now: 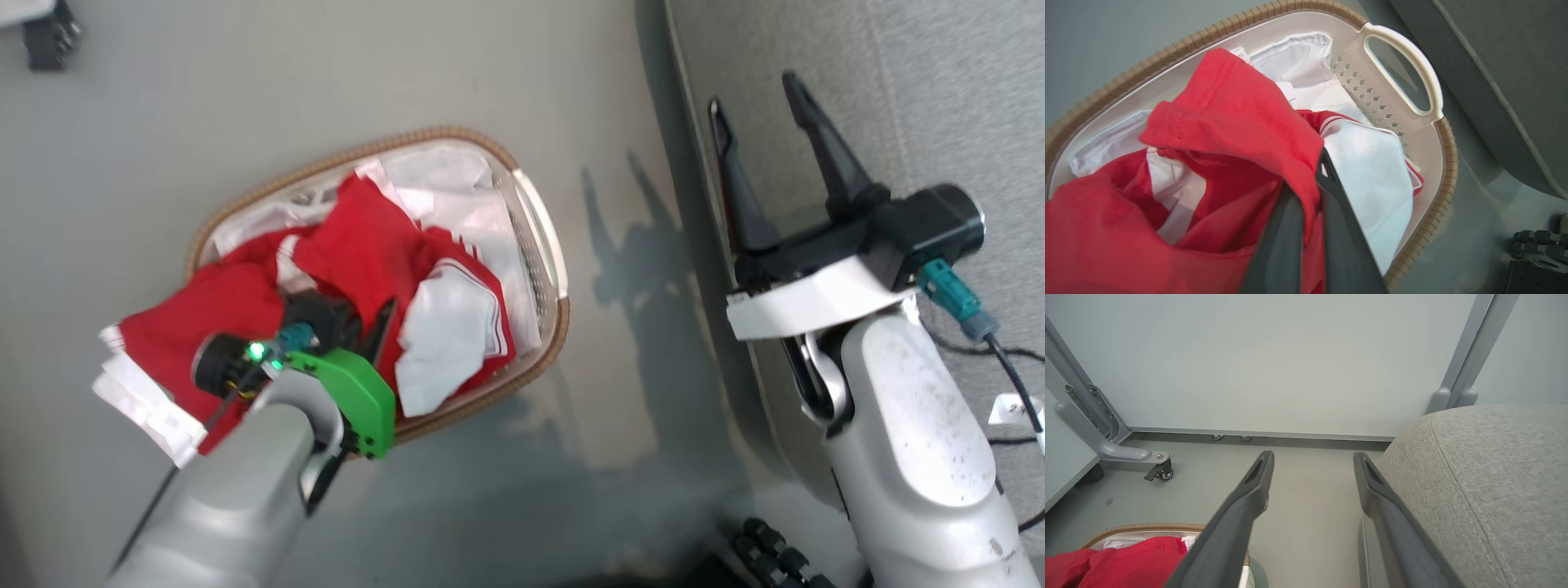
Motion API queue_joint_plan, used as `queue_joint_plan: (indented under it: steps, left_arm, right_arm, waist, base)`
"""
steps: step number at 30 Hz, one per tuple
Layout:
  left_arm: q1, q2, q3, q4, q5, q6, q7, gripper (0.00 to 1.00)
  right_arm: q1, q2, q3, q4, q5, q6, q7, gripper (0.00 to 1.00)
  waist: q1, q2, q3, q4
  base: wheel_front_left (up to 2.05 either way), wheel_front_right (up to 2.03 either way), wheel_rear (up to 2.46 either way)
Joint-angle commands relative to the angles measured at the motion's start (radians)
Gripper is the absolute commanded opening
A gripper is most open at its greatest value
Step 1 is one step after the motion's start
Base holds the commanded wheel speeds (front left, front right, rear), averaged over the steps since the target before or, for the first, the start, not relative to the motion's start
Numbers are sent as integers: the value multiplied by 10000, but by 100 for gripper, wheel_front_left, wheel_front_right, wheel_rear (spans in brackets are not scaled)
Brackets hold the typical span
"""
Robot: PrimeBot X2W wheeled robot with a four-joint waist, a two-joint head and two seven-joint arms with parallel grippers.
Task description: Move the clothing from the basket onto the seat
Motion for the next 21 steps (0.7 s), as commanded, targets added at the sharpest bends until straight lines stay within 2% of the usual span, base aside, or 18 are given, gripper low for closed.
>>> queue_joint_plan:
  steps: [1, 9, 21]
  left_arm:
    - [404, -112, 198, -153, 124, -22, -3, 0]
    - [1913, -668, 1410, -1231, 1115, -23, -5, 0]
    - [3097, -1194, 2896, -3495, 2302, -23, -6, 0]
  right_arm:
    - [362, -36, -49, 153, -70, -3, -21, 100]
    - [1685, -37, -288, 808, -179, -3, -21, 100]
    - [3207, -37, -387, 1322, -93, -3, -21, 100]
  waist:
    - [0, 0, -1690, 295]
    - [0, 0, -3960, 820]
    - [0, 0, -6060, 1282]
  base:
    - [0, 0, 0]
    - [0, 0, 0]
    - [0, 0, 0]
